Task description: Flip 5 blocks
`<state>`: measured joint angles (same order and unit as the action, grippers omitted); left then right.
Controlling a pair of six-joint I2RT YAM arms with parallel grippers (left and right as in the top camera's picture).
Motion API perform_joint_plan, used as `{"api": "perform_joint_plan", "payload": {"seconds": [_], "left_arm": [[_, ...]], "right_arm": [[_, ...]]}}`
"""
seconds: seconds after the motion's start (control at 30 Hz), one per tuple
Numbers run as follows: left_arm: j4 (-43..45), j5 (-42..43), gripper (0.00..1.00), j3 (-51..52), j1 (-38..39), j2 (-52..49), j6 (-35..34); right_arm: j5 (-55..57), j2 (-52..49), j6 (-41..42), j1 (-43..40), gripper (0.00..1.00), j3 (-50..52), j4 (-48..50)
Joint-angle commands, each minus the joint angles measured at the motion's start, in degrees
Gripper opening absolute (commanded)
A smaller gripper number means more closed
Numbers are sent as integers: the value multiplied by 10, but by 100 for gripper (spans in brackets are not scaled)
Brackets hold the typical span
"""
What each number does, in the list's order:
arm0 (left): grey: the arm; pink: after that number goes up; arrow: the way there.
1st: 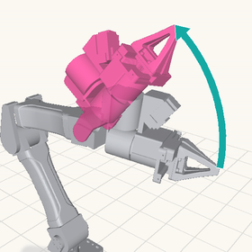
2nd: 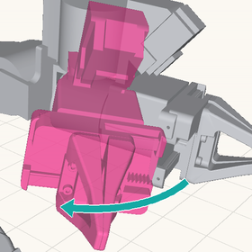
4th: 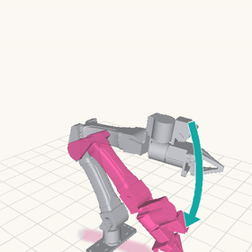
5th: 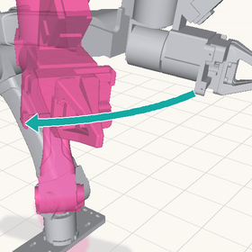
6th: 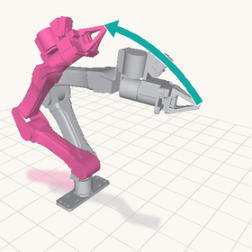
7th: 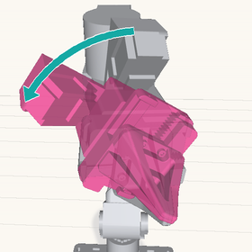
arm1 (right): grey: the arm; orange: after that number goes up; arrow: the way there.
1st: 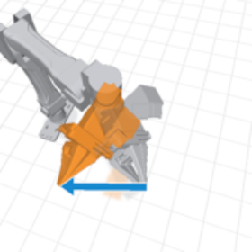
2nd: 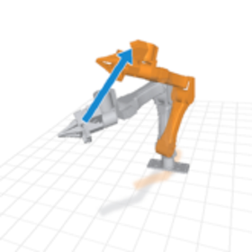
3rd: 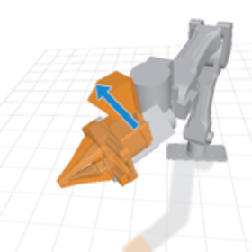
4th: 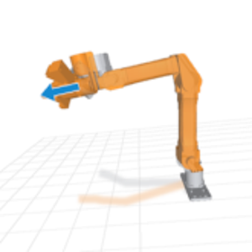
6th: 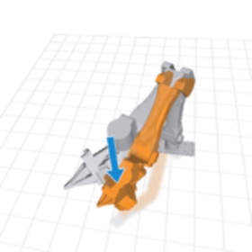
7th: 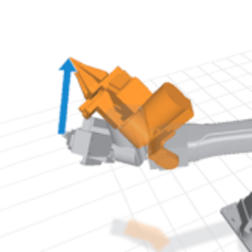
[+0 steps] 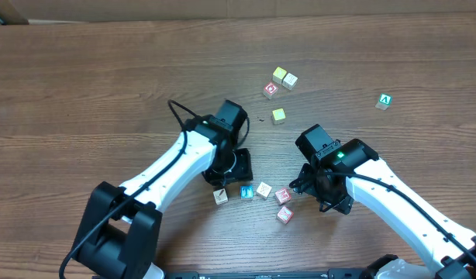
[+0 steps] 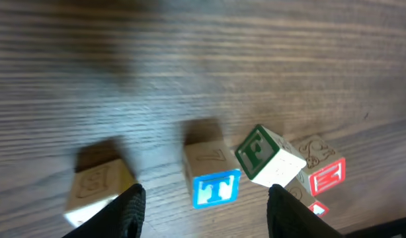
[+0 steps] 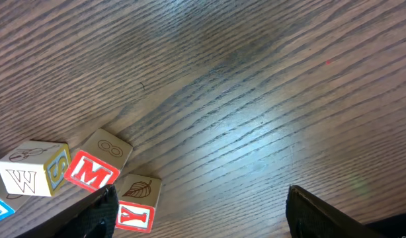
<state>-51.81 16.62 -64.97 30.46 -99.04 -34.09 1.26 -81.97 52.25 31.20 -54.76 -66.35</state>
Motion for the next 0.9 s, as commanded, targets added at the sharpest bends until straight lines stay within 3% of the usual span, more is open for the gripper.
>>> {"api": "perform_joint_plan", "payload": {"seconds": [0.0,0.13,0.4,0.6,0.67,0.73,0.87], "left_arm": [[0,2,53,2,24,-12,-14],[15,-4,55,2,30,-19,-33],[-5,2,47,2,30,-49,-34],[18,-6,63,1,21,-59,-32],[26,-5,63,-6,9,-59,-32],[15,-5,50,-25,-13,-59,-32],[-30,-5,44,-74,-61,-59,-13]], "right_arm": [[-3,6,-10,-1,82,-14,3],[-3,6,-16,-1,82,-14,13],[-3,6,-15,-1,82,-14,18],[-2,6,-34,-1,81,-10,65],[-3,5,-42,-1,77,-10,87],[-3,4,-43,-1,66,-10,119],[-10,-10,-64,-1,50,-10,165]]}}
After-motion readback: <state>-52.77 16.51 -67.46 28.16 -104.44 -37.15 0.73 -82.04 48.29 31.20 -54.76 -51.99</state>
